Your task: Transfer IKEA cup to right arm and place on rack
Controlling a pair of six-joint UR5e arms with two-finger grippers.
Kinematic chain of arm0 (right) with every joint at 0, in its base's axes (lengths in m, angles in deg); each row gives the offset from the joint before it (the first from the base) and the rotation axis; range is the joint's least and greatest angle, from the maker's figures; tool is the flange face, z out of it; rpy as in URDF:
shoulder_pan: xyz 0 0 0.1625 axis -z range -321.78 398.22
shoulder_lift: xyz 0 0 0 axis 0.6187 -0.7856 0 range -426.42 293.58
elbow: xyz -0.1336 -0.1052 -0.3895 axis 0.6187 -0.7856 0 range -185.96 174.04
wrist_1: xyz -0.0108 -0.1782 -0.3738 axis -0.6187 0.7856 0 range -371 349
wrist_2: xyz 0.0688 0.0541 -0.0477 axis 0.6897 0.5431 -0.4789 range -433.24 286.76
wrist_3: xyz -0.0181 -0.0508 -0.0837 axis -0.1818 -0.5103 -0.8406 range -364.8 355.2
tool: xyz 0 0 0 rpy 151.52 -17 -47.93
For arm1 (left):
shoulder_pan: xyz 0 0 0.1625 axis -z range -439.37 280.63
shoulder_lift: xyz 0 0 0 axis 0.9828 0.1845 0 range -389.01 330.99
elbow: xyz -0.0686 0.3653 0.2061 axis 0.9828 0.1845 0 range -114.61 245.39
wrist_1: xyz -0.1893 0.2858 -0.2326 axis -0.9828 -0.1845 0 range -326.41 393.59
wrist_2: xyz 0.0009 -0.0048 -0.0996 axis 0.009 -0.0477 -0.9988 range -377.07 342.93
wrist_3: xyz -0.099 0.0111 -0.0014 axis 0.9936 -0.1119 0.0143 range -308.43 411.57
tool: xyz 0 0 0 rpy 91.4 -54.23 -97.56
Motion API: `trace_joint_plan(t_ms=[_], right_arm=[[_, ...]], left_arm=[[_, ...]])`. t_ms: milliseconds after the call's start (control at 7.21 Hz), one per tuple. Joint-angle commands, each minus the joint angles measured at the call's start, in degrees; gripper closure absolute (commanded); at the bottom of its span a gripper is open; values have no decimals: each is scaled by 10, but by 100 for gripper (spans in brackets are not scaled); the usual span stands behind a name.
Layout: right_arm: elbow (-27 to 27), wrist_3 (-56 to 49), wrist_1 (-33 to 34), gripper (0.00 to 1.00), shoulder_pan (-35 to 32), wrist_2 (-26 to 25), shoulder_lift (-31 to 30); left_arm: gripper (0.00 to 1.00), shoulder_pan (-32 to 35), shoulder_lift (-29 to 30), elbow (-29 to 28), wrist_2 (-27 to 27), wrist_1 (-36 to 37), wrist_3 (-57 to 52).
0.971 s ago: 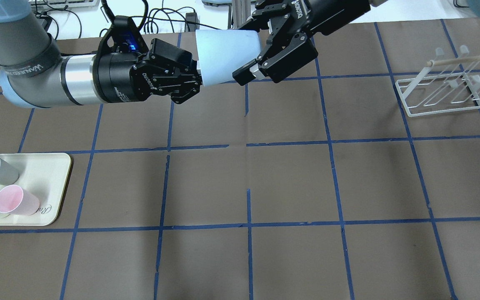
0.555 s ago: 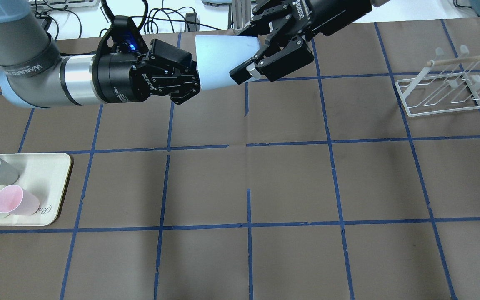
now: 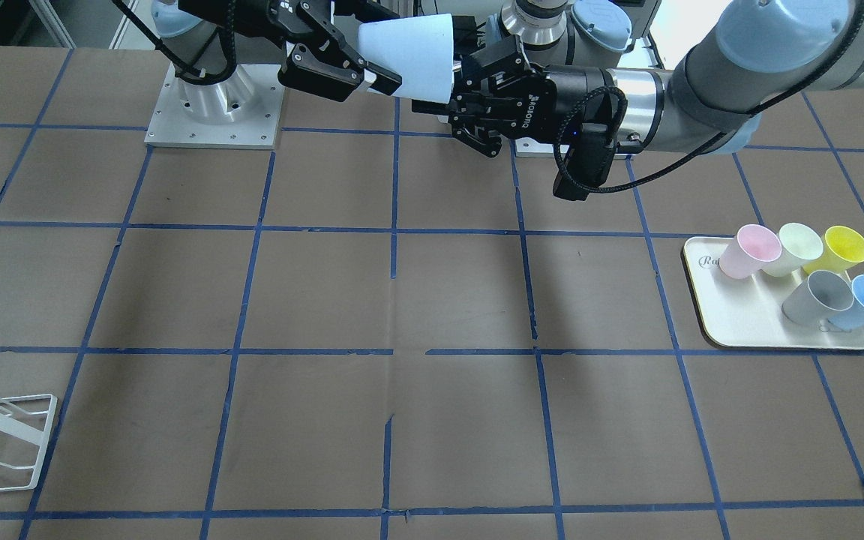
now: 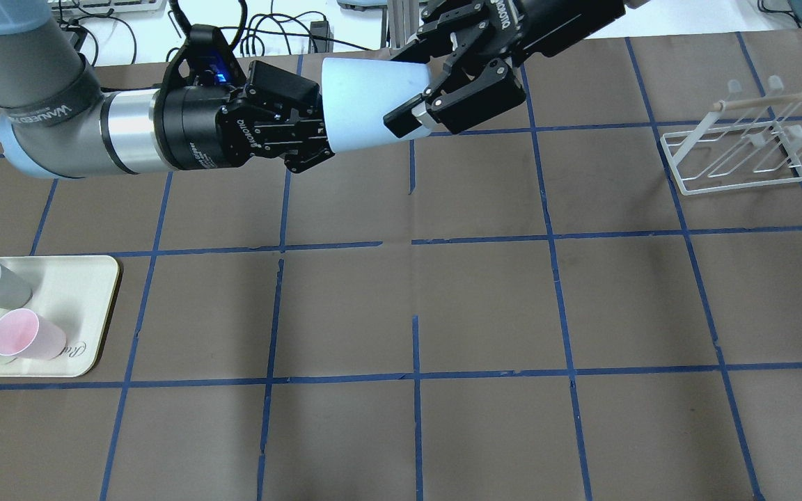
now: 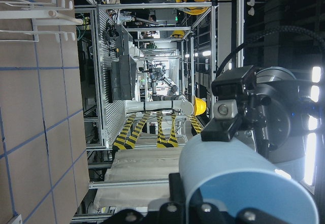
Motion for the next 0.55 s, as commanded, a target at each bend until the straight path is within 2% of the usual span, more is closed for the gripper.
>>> trace_joint_plan(t_ms=[0, 416], right_arm=[[0, 0, 1, 79, 1, 1, -3], [-1, 1, 1, 81, 44, -3, -4]], left_arm=[[13, 0, 2, -5, -2, -11, 3], [0, -13, 7, -9, 1, -23, 4]])
